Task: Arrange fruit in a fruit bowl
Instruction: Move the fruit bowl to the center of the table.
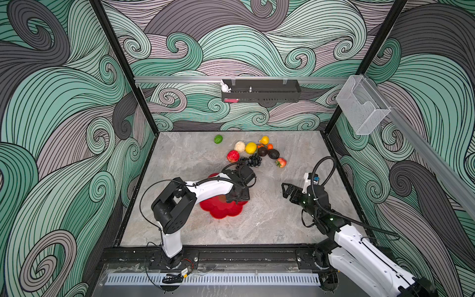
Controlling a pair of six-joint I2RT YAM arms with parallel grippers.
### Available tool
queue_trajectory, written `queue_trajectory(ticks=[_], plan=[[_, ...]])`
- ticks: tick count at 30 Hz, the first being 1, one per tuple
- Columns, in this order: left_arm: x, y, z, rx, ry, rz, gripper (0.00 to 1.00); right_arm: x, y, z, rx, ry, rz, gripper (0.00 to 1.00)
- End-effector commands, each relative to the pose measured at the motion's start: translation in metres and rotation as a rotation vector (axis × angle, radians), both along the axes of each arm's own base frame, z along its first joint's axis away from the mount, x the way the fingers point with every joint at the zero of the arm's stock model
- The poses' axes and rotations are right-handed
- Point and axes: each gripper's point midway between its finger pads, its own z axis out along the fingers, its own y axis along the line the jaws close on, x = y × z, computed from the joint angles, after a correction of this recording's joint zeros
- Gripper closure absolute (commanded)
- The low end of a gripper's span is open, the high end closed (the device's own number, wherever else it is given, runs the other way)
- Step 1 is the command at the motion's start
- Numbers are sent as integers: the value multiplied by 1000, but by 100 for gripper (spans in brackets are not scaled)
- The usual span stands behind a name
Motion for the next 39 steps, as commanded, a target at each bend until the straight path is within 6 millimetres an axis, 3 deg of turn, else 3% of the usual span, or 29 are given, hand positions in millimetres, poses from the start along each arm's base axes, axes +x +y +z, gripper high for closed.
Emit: queue_trajectory(ticks=[1,4,6,9,11,14,20,24,28,39], plan=[[-2,-47,16,-76,-6,-60,30,-3,-13,0,-37,7,-59,0],[-8,-73,18,-88,4,-114,30,-7,-17,8,-39,13,-72,0],[-12,-80,21,-93,3,-131,29,-11,-19,14,-49,29,-72,0],[-15,-81,36,-122,-23,-145,28,-18,-21,24,-58,40,-64,0],[-17,-71,51,-122,-55,-140,27,-25,-22,27,-58,57,-56,0],[-19,-39,79,-93,-139,-105,25,-33,-20,32,-32,63,-36,0],[-20,72,126,71,-355,35,16,-48,-4,40,63,100,44,0],[-11,128,125,32,-338,150,9,-59,8,37,119,157,103,0],[7,153,121,-17,-336,203,1,-67,14,29,144,207,132,0],[20,150,76,-90,-209,179,1,-72,14,11,139,249,140,0]])
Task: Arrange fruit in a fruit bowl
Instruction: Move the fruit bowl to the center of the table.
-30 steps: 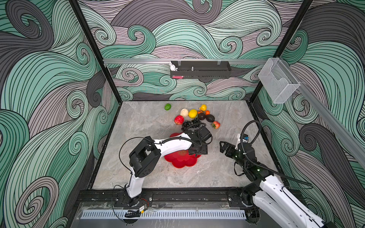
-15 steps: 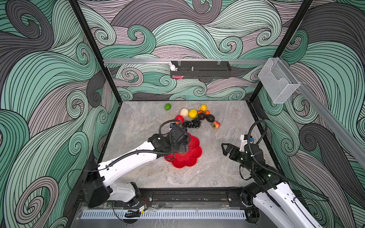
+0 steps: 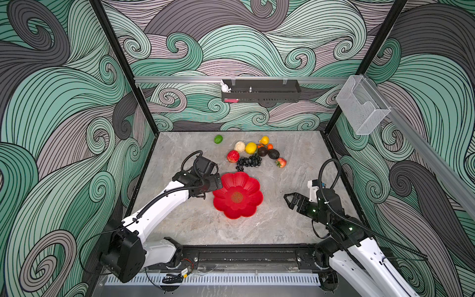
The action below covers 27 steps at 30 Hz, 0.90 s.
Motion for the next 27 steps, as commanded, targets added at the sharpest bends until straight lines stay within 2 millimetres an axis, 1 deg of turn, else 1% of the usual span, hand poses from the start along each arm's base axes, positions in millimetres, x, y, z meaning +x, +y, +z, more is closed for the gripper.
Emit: queue_trajectory(ticks=[1,3,5,7,9,12,16,19,22,24,25,27], plan=[[6,-11,-12,-42,27,-56,1,-4,0,-9,5,19,-1,0],[8,-17,-22,-54,66,-65,1,-2,-1,-11,-1,9,-6,0],[8,-27,-33,-74,127,-96,1,1,-2,-10,-19,-6,-3,0],[6,-34,-51,-83,206,-101,1,5,-3,-7,-51,-14,6,0],[6,-45,-63,-130,227,-99,1,9,-2,-2,-78,-26,21,0],[8,-59,-72,-170,228,-110,1,15,-3,4,-105,-43,24,0],[12,-78,-71,-189,229,-133,1,21,1,13,-85,-72,27,0],[9,-94,-68,-178,224,-167,1,21,3,15,-75,-81,30,0],[3,-109,-66,-192,234,-198,1,22,-1,16,-94,-94,24,0],[1,-111,-63,-183,234,-214,1,23,-2,18,-105,-100,18,0],[1,-107,-61,-164,226,-216,1,25,-2,18,-111,-102,20,0],[5,-90,-55,-86,207,-194,1,28,-2,20,-124,-101,24,0]])
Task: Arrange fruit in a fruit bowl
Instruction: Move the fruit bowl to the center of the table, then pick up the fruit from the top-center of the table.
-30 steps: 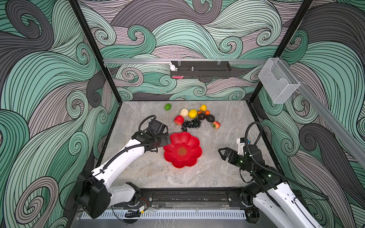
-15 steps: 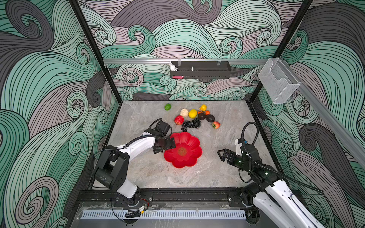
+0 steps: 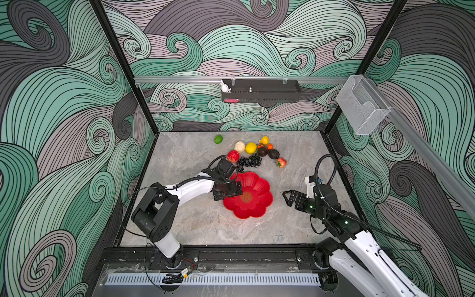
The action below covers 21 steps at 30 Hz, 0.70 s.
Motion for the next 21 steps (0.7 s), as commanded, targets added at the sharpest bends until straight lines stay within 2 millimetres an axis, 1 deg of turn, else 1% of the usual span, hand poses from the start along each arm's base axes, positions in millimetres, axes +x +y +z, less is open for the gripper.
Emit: queue_trajectory(ticks=[1,3,5,6,8,9,10,11,12,13,14,17,19,21], plan=[[11,24,19,104,-50,24,1,11,1,19,-27,-54,4,0],[22,45,32,193,-83,44,1,14,3,20,-30,-46,10,0],[41,63,49,249,-128,67,1,17,5,22,-27,-42,12,0],[54,70,58,259,-160,77,1,18,6,22,-24,-41,14,0],[84,73,75,250,-242,79,1,22,8,22,-20,-41,17,0],[102,67,83,233,-299,43,1,23,9,22,-21,-41,18,0],[117,62,89,221,-326,11,1,25,10,22,-24,-37,20,0],[129,60,93,229,-335,-3,1,26,11,21,-28,-30,23,0],[141,61,93,240,-323,2,1,27,12,20,-30,-25,28,0],[149,61,91,245,-302,2,2,28,13,19,-32,-20,33,0],[161,59,90,234,-287,-8,1,28,14,18,-37,-16,38,0],[188,48,79,211,-242,-49,1,30,14,14,-50,-7,44,0],[201,40,68,199,-205,-81,1,31,15,11,-54,-6,45,0],[210,33,53,192,-165,-105,1,33,15,8,-55,-9,42,0]])
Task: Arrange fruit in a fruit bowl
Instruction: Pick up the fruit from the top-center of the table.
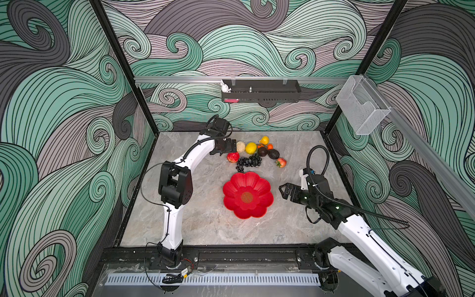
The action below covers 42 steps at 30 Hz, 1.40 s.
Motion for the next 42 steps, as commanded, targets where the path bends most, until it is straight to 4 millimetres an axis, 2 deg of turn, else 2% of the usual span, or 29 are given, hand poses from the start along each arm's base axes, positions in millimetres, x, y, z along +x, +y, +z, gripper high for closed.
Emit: queue_trajectory(ticks=[1,6,12,18,24,27,34,38,42], plan=[[-8,-2,-26,25,140,-84,1,5,3,4,1,-34,11,0],[9,-13,-47,15,156,-130,5,8,4,-4,6,-25,2,0],[25,-25,-63,-22,108,-165,9,7,7,-11,5,-10,8,0],[31,-37,-75,-69,126,-189,18,8,6,-14,-1,-7,2,0],[38,-40,-83,-81,132,-178,25,8,8,-15,2,5,3,0],[39,-39,-82,-85,129,-170,34,8,8,-18,6,14,1,0],[33,-31,-65,-119,140,-101,38,10,10,-16,4,13,6,0],[20,-20,-25,-183,146,-4,38,12,10,-13,5,7,6,0],[5,-17,27,-322,33,84,37,17,18,-6,45,-7,23,0]])
